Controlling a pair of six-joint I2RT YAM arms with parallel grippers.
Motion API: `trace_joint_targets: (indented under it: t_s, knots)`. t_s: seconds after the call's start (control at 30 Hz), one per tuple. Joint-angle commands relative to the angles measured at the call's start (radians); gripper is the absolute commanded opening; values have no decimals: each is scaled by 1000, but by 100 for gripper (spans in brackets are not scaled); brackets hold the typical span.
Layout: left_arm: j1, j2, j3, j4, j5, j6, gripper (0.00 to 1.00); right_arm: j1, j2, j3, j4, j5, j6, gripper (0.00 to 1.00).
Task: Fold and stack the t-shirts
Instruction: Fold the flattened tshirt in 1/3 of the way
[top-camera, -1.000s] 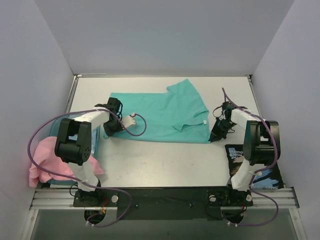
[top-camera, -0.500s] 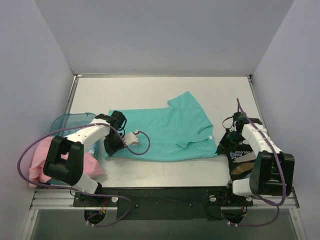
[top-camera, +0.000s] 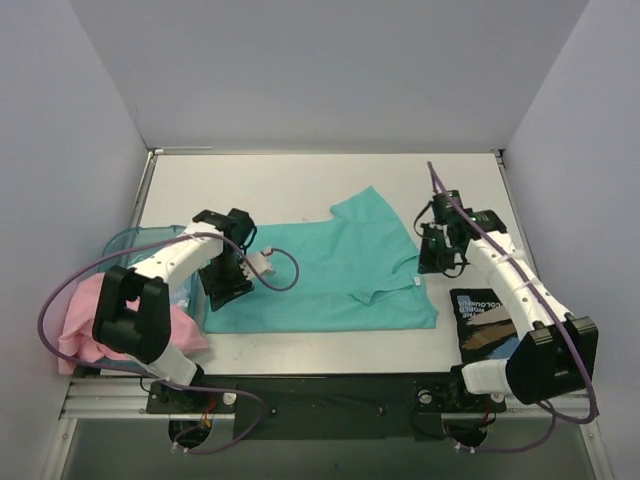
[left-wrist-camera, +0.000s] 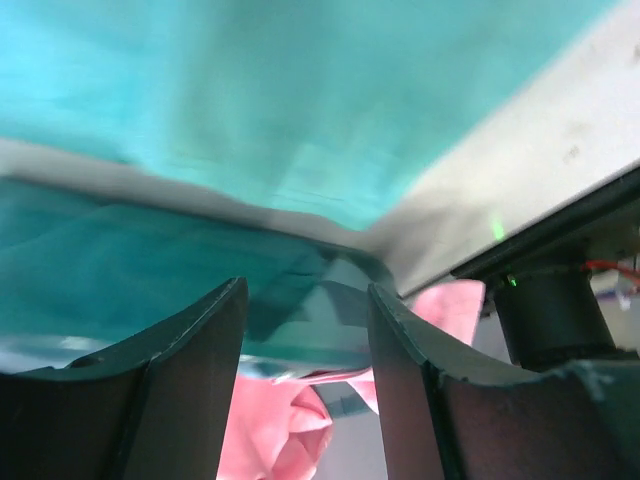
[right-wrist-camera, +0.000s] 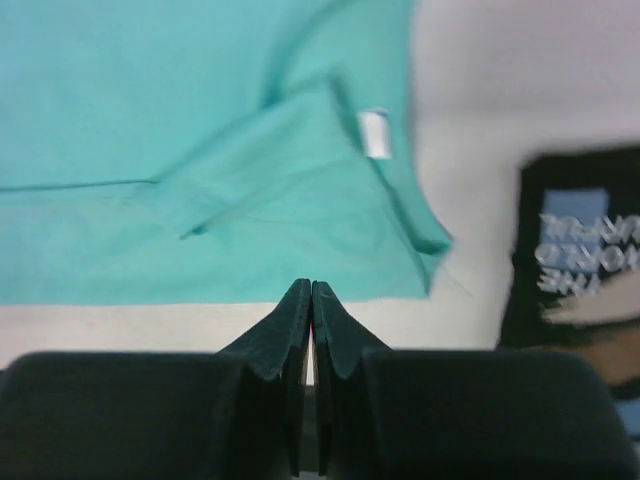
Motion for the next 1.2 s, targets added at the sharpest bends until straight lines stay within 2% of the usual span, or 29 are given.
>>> trace_joint_targets:
  t_s: [0.0,0.27,0.37,0.53,0.7,0.8,0.97,1.17]
  knots:
    - [64,11,161,45,-3,-130,61,162,111,60,101,-73,-125,0]
    - [81,-12,131,98,-3,-172,61,283,379,108,277,-245,-177,0]
    - [83,-19,119,90,-27,-171,61,290,481,91,267,-279,-145,0]
    - [91,-32,105,95,-29,-166,61,319,493,-9,290,-281,-150,0]
    - [92,10,143,84,-31,-172,61,323,482,102,247,-223,-154,0]
    - [92,13,168,81,-31,-168,61,343,406,156,204,-190,-190,0]
    - [94,5,155,87,-41,-151,61,363,324,118,165,-181,-205,0]
    - [95,13,154,87,-32,-151,61,412,401,88,158,-147,-194,0]
